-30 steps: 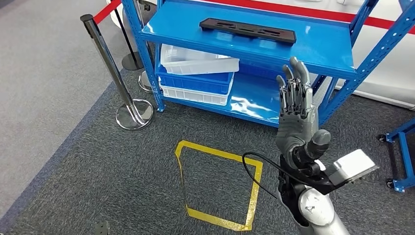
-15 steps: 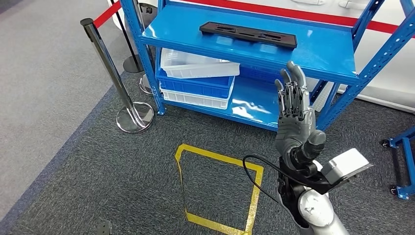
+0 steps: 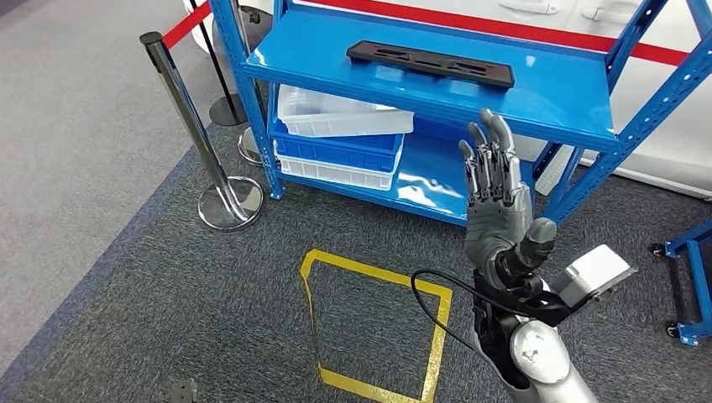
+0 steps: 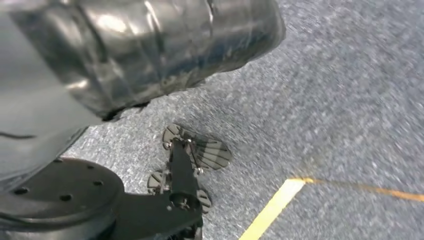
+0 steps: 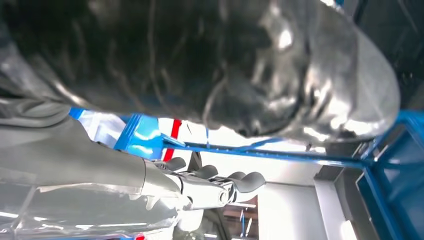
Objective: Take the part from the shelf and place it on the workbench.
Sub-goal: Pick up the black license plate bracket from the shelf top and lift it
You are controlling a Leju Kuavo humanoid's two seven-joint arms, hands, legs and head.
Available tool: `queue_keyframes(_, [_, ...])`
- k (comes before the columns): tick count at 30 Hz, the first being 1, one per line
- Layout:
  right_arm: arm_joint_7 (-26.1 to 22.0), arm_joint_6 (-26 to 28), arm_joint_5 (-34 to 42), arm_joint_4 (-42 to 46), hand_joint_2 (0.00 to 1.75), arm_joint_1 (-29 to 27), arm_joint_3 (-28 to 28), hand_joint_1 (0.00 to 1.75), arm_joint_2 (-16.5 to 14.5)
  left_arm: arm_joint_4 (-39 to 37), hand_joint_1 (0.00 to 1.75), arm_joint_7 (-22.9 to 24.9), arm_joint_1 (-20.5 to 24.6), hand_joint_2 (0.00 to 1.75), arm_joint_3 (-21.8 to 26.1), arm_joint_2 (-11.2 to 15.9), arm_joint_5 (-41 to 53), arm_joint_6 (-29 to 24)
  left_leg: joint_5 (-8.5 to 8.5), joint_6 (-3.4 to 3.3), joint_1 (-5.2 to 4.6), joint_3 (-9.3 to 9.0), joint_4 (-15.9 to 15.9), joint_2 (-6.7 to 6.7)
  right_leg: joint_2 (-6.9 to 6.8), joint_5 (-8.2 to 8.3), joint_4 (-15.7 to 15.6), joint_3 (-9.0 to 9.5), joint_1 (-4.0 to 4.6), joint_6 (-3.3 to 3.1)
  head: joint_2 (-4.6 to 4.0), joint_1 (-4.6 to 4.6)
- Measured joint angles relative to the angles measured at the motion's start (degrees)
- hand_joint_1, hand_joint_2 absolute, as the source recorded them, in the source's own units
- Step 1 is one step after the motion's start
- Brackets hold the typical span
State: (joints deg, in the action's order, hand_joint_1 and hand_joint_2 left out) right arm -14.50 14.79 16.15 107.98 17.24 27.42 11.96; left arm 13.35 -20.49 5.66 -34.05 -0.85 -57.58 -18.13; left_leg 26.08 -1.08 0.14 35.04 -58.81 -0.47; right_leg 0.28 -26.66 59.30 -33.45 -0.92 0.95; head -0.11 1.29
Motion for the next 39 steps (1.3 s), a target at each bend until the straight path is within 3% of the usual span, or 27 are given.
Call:
queue_keyframes(2, [-0.2,-0.1,0.0,-0.2,0.00,0.0,-0.1,0.00,0.1,0.0,0.00,0.0,-0.1,0.00,-0.2,0.0,0.1,0.0,-0.18,-0.57,0.26,-0.52,0.7,0.06,-0.06,-0.88,1.1,-0.43,0.04,0.50,0.00,-0.11])
queue_keyframes(3, [-0.2,-0.1,0.0,-0.3,0.00,0.0,-0.1,0.00,0.1,0.0,0.00,0.0,-0.1,0.00,-0.3,0.0,0.2,0.0,-0.22,-0.82,0.35,-0.77,0.9,0.09,-0.09,-2.03,3.2,-1.49,0.05,0.63,0.00,-0.21])
queue_keyframes(5, [-0.3,-0.2,0.0,-0.6,0.00,-0.1,-0.1,0.00,0.3,-0.1,0.00,0.1,0.1,0.00,-0.6,0.0,0.4,0.0,-0.01,-1.31,0.18,-1.07,1.0,0.11,-0.11,-5.07,10.3,-5.35,0.02,0.70,0.00,-0.37])
queue_keyframes(6, [-0.3,-0.2,0.0,-0.8,0.00,-0.3,-0.1,0.00,0.3,-0.2,0.00,0.1,0.1,0.00,-0.7,0.0,0.5,0.0,0.16,-1.53,0.07,-1.16,1.0,0.10,-0.11,-5.93,13.5,-7.21,0.02,0.66,0.00,-0.36])
queue_keyframes(7, [-0.3,-0.2,0.0,-0.9,0.00,-0.4,-0.1,0.00,0.3,-0.2,0.00,0.1,0.1,0.00,-0.8,0.0,0.6,0.1,0.40,-1.67,-0.03,-1.33,0.8,0.06,-0.11,-5.73,15.0,-8.33,0.03,0.56,0.00,-0.36])
queue_keyframes(8, [-0.3,-0.2,-0.1,-1.0,0.00,-0.5,-0.1,0.00,0.4,-0.2,0.00,0.0,0.0,0.00,-0.8,-0.1,0.7,0.1,0.67,-1.71,-0.09,-1.56,0.7,0.02,-0.11,-4.45,14.4,-8.37,0.04,0.40,0.00,-0.37])
queue_keyframes(10, [-0.3,-0.2,-0.2,-1.1,0.00,-0.5,-0.1,0.00,0.5,-0.2,0.00,-0.2,-0.1,0.00,-0.8,-0.1,0.8,0.3,1.38,-1.54,-0.11,-2.20,0.4,-0.09,-0.10,-0.14,8.0,-5.67,0.15,-0.09,0.00,-0.39])
queue_keyframes(12, [-0.3,-0.2,-0.2,-1.1,0.00,-0.5,-0.1,0.00,0.5,-0.2,0.00,-0.7,0.0,0.00,-0.8,-0.1,0.9,0.4,2.05,-1.04,-0.25,-2.50,0.1,-0.16,-0.08,1.77,2.3,-2.87,0.44,-0.55,0.00,-0.36])
queue_keyframes(14, [-0.3,-0.2,-0.3,-1.2,0.00,-0.5,-0.1,0.00,0.5,-0.2,0.00,-1.1,0.1,0.00,-0.8,-0.2,0.8,0.4,2.36,-0.45,-0.33,-2.51,0.1,-0.16,0.04,1.30,0.8,-2.02,0.65,-0.83,0.00,-0.27])
queue_keyframes(17, [-0.3,-0.2,-0.5,-1.2,0.00,-0.5,-0.2,0.00,0.6,-0.2,0.00,-1.4,0.1,0.00,-0.8,-0.1,0.6,0.5,3.39,0.51,-0.25,-2.33,-1.1,-0.02,0.15,0.99,0.2,-1.18,0.29,-1.54,0.00,-0.11])
queue_keyframes(18, [-0.3,-0.2,-0.6,-1.2,0.00,-0.5,-0.2,0.00,0.6,-0.2,0.00,-1.5,0.1,0.00,-0.8,-0.1,0.6,0.5,4.46,0.86,-0.17,-1.29,-3.3,0.04,0.10,0.85,-0.1,-0.75,0.13,-1.82,0.00,-0.04])
queue_keyframes(20, [-0.3,-0.2,-0.7,-1.2,0.00,-0.5,-0.2,0.00,0.6,-0.2,0.00,-1.5,0.1,0.00,-0.8,-0.1,0.5,0.6,7.10,1.38,0.11,2.72,-10.4,0.13,0.00,0.36,-0.2,-0.12,0.07,-2.17,0.00,0.11])
queue_keyframes(21, [-0.3,-0.1,-0.7,-1.2,0.00,-0.6,-0.2,0.00,0.6,-0.2,0.00,-1.5,0.1,0.00,-0.8,-0.2,0.5,0.6,7.86,1.54,0.22,4.90,-13.8,0.13,-0.01,0.07,-0.2,0.20,0.07,-2.21,0.00,0.09])
queue_keyframes(22, [-0.3,-0.1,-0.7,-1.2,0.00,-0.6,-0.2,0.00,0.6,-0.2,0.00,-1.5,0.0,0.00,-0.8,-0.1,0.5,0.6,7.59,1.62,0.29,6.39,-15.6,0.14,0.03,-0.28,-0.2,0.62,0.07,-2.19,0.00,0.10])
queue_keyframes(23, [-0.3,-0.1,-0.7,-1.2,0.00,-0.7,-0.2,0.00,0.6,-0.2,0.00,-1.5,0.0,0.00,-0.8,-0.1,0.5,0.6,6.14,1.59,0.32,6.87,-15.2,0.14,0.11,-0.67,-0.2,1.17,0.07,-2.13,0.00,0.12])
queue_keyframes(24, [-0.3,-0.1,-0.7,-1.2,0.00,-0.7,-0.2,0.00,0.6,-0.2,0.00,-1.5,-0.1,0.00,-0.8,-0.1,0.4,0.6,3.70,1.43,0.33,6.29,-12.8,0.14,0.18,-1.12,-0.2,1.84,0.06,-2.04,0.00,0.12])
queue_keyframes(26, [-0.3,-0.1,-0.7,-1.2,0.00,-0.7,-0.2,0.00,0.6,-0.2,0.00,-1.5,-0.2,0.00,-0.8,0.0,0.4,0.6,-0.93,0.82,0.14,3.56,-5.4,0.14,0.28,-2.10,-0.2,3.06,0.14,-1.64,0.00,0.09])
queue_keyframes(27, [-0.3,-0.1,-0.7,-1.2,0.00,-0.7,-0.2,0.00,0.6,-0.2,0.00,-1.5,-0.1,0.00,-0.8,0.0,0.4,0.6,-1.76,0.43,-0.03,2.25,-2.5,0.16,0.30,-2.48,-0.3,3.37,0.20,-1.36,0.00,0.08])
queue_keyframes(29, [-0.3,-0.1,-0.7,-1.2,0.00,-0.6,-0.2,0.00,0.6,-0.2,0.00,-1.5,0.0,0.00,-0.8,0.0,0.4,0.6,-1.19,-0.23,-0.37,0.96,-0.3,0.15,0.31,-2.70,-0.6,3.77,0.33,-0.72,0.00,0.02])
queue_keyframes(32, [-0.2,-0.1,-0.8,-1.2,0.00,-0.6,-0.2,0.00,0.6,-0.2,0.00,-1.5,-0.1,0.00,-0.9,0.0,0.4,0.6,-0.62,-1.20,-0.07,-0.64,1.1,0.12,0.23,-3.14,0.4,4.29,0.30,0.05,0.00,-0.05])
queue_keyframes(34, [-0.1,0.0,-1.0,-1.2,0.00,-0.5,-0.2,0.00,0.7,-0.2,0.00,-1.5,-0.1,0.00,-0.9,0.0,0.5,0.6,-0.22,-1.85,0.09,-1.91,1.7,0.13,0.17,-5.25,5.3,1.75,0.18,0.43,0.00,-0.11])
queue_keyframes(36, [0.0,0.2,-1.2,-1.2,0.00,-0.7,-0.2,0.00,0.7,-0.2,0.00,-1.5,0.0,0.00,-0.9,0.0,0.5,0.6,0.46,-2.20,0.05,-2.64,1.8,0.09,0.17,-7.63,12.3,-3.00,0.15,0.72,0.00,-0.11])
queue_keyframes(37, [0.0,0.2,-1.3,-1.3,0.00,-0.9,-0.2,0.00,0.8,-0.2,0.00,-1.5,0.0,0.00,-0.9,0.0,0.5,0.6,0.85,-2.21,0.03,-3.05,1.8,0.04,0.16,-7.91,14.5,-4.97,0.12,0.83,0.00,-0.09])
queue_keyframes(38, [0.0,0.3,-1.4,-1.3,0.00,-1.0,-0.2,0.00,0.8,-0.2,0.00,-1.4,-0.1,0.00,-0.9,0.0,0.5,0.6,1.29,-2.17,0.02,-3.59,1.7,-0.02,0.16,-6.97,14.8,-6.07,0.09,0.89,0.00,-0.10])
queue_keyframes(39, [0.1,0.4,-1.4,-1.3,0.00,-1.1,-0.2,0.00,0.8,-0.2,0.00,-1.4,-0.2,0.00,-0.9,0.0,0.5,0.6,1.80,-2.07,0.03,-4.28,1.7,-0.08,0.15,-4.74,13.0,-6.16,0.05,0.89,0.00,-0.12])
